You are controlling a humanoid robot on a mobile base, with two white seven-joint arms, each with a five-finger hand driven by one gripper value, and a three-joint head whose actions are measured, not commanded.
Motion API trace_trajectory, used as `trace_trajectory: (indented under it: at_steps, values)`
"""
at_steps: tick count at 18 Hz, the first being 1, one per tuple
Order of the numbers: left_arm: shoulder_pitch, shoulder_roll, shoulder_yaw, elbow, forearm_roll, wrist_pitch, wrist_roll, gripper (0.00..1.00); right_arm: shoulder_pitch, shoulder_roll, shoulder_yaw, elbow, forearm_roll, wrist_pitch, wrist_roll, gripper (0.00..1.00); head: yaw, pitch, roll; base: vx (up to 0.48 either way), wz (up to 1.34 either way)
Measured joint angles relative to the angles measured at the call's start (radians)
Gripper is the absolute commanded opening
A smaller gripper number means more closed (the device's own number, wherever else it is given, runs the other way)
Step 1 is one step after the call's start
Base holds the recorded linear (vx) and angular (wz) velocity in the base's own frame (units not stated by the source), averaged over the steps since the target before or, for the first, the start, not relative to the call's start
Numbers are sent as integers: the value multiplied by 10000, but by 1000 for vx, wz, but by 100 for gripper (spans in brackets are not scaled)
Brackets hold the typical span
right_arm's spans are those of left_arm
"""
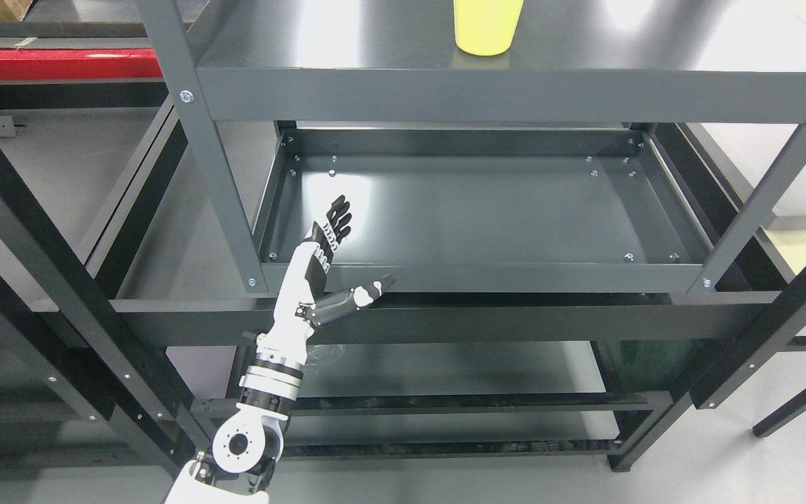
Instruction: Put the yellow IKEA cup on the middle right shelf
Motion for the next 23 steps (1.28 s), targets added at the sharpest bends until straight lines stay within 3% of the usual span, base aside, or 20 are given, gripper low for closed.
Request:
trace_trajectory:
  at_steps: [23]
  values:
    - [-298,0,55,-194,20,39,0,99,-2,0,0,-1,0,0,4,99,0,0,0,79,32]
